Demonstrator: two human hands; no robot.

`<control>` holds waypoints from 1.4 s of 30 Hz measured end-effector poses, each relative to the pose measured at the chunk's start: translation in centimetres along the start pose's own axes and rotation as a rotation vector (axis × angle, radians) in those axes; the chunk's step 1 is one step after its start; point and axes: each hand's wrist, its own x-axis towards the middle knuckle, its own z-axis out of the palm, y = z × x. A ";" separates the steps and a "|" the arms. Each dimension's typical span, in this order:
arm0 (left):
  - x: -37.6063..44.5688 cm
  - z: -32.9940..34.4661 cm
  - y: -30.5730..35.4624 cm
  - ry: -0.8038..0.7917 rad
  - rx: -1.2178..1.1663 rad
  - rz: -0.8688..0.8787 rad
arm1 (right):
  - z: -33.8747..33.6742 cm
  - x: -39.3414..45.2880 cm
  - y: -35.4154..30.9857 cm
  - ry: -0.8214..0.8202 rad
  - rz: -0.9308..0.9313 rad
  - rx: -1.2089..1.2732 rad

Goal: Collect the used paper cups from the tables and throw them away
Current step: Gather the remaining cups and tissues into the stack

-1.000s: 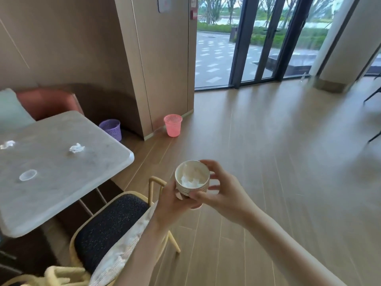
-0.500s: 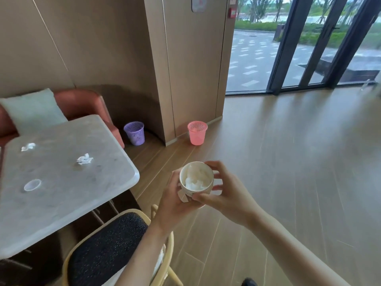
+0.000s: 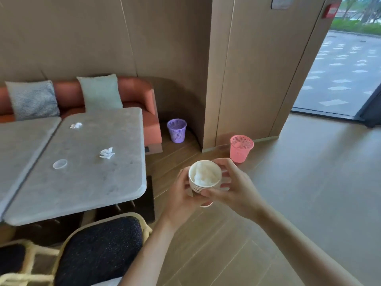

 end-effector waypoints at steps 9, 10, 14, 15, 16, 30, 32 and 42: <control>6.4 -4.7 -3.7 0.226 0.172 -0.041 | 3.4 13.0 4.2 -0.324 -0.105 0.023; 7.4 -5.2 -4.1 0.244 0.188 -0.044 | 3.9 14.5 4.6 -0.350 -0.115 0.019; 12.7 -7.3 -6.0 0.325 0.240 -0.048 | 5.7 21.9 6.1 -0.433 -0.155 -0.024; 14.5 -7.9 -6.7 0.355 0.247 -0.050 | 6.3 24.4 6.5 -0.460 -0.166 -0.028; 15.9 -8.4 -7.2 0.369 0.254 -0.055 | 6.6 26.1 6.8 -0.474 -0.165 -0.027; 29.5 -17.8 -15.0 0.501 0.471 -0.286 | 15.6 46.6 10.3 -0.675 -0.207 0.080; 31.1 -18.5 -17.6 0.534 0.469 -0.409 | 16.3 49.6 11.6 -0.705 -0.215 0.078; 41.1 -20.0 -26.1 0.731 0.382 -0.990 | 18.8 67.6 14.8 -0.893 -0.276 0.038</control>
